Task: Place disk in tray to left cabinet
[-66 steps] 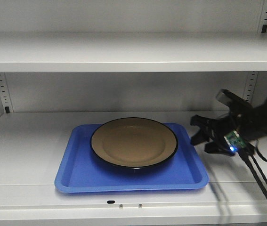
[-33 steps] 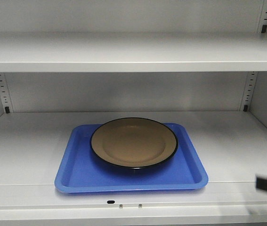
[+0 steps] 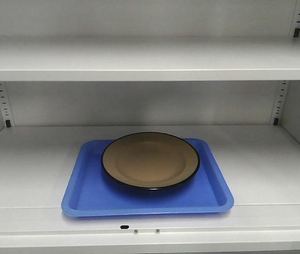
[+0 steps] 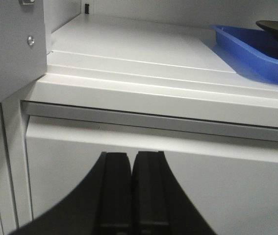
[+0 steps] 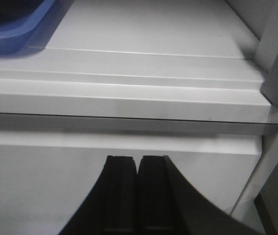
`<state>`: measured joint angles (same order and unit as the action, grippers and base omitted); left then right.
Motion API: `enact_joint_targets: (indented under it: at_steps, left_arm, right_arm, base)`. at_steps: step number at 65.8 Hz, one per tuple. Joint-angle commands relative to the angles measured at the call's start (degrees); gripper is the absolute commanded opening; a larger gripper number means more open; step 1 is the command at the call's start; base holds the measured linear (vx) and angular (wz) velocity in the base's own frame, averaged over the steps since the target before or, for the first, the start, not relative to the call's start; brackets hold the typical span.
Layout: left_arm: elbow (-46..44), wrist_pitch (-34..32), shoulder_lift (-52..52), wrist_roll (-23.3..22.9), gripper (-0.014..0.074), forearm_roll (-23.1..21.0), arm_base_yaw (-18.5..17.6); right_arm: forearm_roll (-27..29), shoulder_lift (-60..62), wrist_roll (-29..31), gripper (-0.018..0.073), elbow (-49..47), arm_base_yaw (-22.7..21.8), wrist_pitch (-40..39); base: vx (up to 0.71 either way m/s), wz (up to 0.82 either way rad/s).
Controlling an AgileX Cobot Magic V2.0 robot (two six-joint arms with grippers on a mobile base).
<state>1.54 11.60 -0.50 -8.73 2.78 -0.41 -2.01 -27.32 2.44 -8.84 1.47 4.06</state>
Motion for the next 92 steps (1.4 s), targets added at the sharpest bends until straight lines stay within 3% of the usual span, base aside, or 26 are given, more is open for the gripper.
enact_joint_targets:
  at_steps: [1, 15, 29, 47, 70, 92]
  left_arm:
    - [0.79, -4.62, 0.76, 0.05, -0.0006, 0.04, 0.07]
    - [0.79, -4.62, 0.76, 0.05, -0.0006, 0.04, 0.07]
    - [0.79, -4.62, 0.76, 0.05, -0.0006, 0.04, 0.07]
    - [0.79, -4.44, 1.13, 0.05, -0.0006, 0.04, 0.07]
    - [0.79, -4.44, 1.13, 0.05, -0.0006, 0.04, 0.07]
    - [0.79, -4.44, 1.13, 0.10, -0.0006, 0.04, 0.07]
  right_arm:
    - [-0.98, 2.58, -0.98, -0.0008, 1.30, -0.20, -9.17]
    - [-0.98, 13.33, -1.73, -0.0008, 12.00, -0.20, -20.96]
    - [-0.98, 29.60, -2.10, -0.0007, 11.77, -0.20, -8.73]
    - [-0.98, 28.61, -2.10, -0.0006, 11.77, 3.37, -5.57]
    - [-0.77, 28.63, -1.96, -0.0006, 11.77, 3.16, 3.06]
    - [-0.77, 28.63, -1.96, -0.0006, 11.77, 3.16, 4.54]
  base:
    - [0.00, 0.00]
    - [0.00, 0.00]
    - [0.00, 0.00]
    - [0.00, 0.00]
    - [0.00, 0.00]
    - [0.00, 0.00]
